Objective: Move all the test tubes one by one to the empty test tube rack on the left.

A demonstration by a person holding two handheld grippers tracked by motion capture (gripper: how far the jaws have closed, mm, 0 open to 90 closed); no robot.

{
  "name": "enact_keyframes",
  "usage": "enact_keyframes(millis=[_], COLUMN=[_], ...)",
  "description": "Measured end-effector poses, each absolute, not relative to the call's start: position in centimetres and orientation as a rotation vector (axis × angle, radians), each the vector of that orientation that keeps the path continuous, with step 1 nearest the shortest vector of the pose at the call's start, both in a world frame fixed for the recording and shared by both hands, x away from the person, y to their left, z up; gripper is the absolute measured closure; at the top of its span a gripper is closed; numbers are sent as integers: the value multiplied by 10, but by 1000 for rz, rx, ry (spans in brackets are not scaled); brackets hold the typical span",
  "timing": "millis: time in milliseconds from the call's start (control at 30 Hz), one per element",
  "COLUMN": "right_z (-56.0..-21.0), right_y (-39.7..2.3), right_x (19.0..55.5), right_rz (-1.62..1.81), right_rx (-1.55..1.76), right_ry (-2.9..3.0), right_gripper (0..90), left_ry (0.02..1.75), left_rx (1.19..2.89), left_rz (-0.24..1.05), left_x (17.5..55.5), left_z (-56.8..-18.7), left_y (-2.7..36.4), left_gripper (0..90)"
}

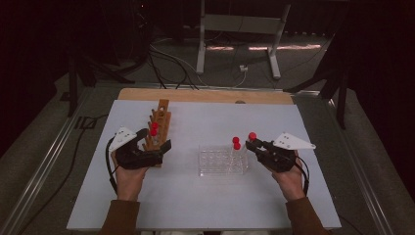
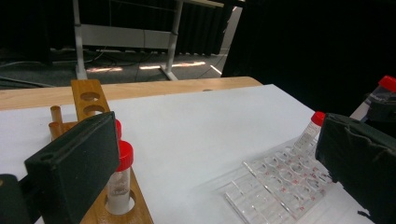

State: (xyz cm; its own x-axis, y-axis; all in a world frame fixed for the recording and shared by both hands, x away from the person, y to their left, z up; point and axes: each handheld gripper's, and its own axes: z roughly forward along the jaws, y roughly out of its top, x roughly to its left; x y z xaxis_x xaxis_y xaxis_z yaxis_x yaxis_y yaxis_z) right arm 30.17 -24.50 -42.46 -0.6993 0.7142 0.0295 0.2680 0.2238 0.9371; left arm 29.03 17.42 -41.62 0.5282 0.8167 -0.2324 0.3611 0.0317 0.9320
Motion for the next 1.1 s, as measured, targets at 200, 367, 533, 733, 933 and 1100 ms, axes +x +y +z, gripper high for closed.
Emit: enact_keyframes(millis=[200,367,533,733,933,1100], right_z=[-423,-425,-426,-424,-424,-425], right_y=[-242,-237,-228,-216,-206,-198], right_x=[298,298,297,293,289,288], right_rz=[1495,1511,1526,1529,1531,1530], right_rx=[899,891,884,850,821,815], right_ry=[2122,2152,2188,2237,2271,2303], right_gripper=[743,743,742,742,742,741], left_ry=[1020,1000,942,869,813,757], left_rx=[1574,1590,1648,1707,1718,1747], left_rz=[469,456,409,366,311,283], left_x=[288,287,286,286,287,286], left_z=[-414,-411,-407,-404,-398,-394], left_y=[169,160,138,109,86,65], left_gripper=[8,11,20,28,49,69])
